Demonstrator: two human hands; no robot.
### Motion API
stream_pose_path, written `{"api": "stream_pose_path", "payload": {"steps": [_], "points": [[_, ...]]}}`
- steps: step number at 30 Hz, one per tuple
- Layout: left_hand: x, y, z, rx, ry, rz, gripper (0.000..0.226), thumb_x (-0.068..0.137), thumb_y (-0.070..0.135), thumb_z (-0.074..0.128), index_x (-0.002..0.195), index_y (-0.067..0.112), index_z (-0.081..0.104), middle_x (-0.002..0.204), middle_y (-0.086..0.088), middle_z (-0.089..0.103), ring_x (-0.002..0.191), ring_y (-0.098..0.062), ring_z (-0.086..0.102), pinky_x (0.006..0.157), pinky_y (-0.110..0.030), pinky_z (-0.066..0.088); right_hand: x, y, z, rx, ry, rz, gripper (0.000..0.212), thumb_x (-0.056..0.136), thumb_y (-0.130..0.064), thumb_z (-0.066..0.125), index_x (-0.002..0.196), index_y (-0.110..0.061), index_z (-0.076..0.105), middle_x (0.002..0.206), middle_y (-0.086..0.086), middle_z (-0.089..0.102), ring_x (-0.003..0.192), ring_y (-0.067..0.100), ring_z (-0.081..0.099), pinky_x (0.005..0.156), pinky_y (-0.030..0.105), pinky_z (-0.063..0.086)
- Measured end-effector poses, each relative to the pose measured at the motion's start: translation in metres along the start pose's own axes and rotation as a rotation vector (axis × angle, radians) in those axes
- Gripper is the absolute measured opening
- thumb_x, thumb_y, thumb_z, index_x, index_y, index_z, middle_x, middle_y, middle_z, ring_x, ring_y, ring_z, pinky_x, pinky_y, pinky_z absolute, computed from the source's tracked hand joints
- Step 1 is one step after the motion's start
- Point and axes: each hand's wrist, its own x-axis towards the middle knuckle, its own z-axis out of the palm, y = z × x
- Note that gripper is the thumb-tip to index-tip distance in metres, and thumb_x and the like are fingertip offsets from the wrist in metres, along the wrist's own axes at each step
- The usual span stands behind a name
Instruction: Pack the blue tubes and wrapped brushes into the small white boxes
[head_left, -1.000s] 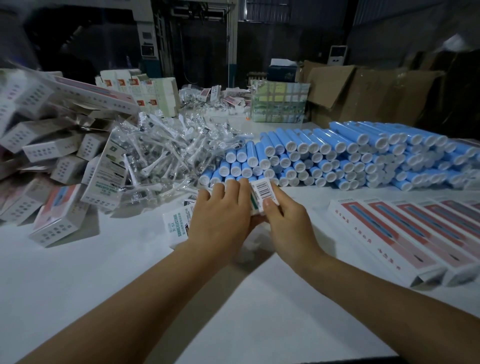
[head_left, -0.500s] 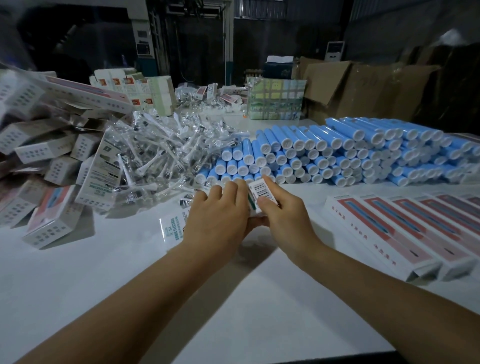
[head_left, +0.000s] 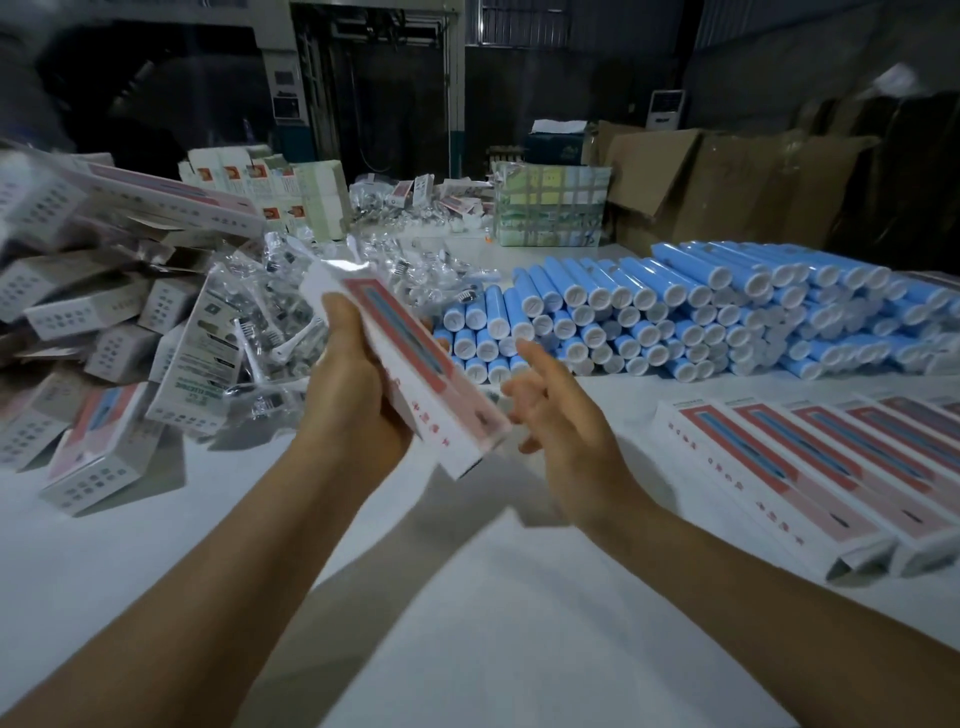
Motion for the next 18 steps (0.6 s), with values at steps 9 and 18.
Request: {"api": "stream_pose_path", "payload": {"steps": [9,18], "points": [[-0.004,-0.026,0.011,-0.141,0.028,-0.099,0.061,0.089,0.069,0.032,0.108,0.018,0.057,0.088,-0.004,0.074,0.076,-0.019,0.072,0.056,-0.032,0.059,-0.006,0.000,0.018,-0.710,-0.024,-0.242,0.063,0.089,-0.053,0.041,0.148,-0.033,0.026,0.116,-0.007,0.038,0.107,0.009,0.038,0.089,0.030,0.046],[-0.006,-0.032,0.006,0.039,0.001,0.002,0.054,0.093,0.064,0.026,0.105,0.025,0.060,0.094,0.000,0.074,0.088,-0.015,0.071,0.077,-0.035,0.053,-0.002,-0.010,0.008,-0.927,0.022,-0.280,0.060,0.094,-0.048,0.044,0.149,-0.033,0.024,0.107,-0.005,0.033,0.096,0.013,0.031,0.086,0.032,0.041]]}}
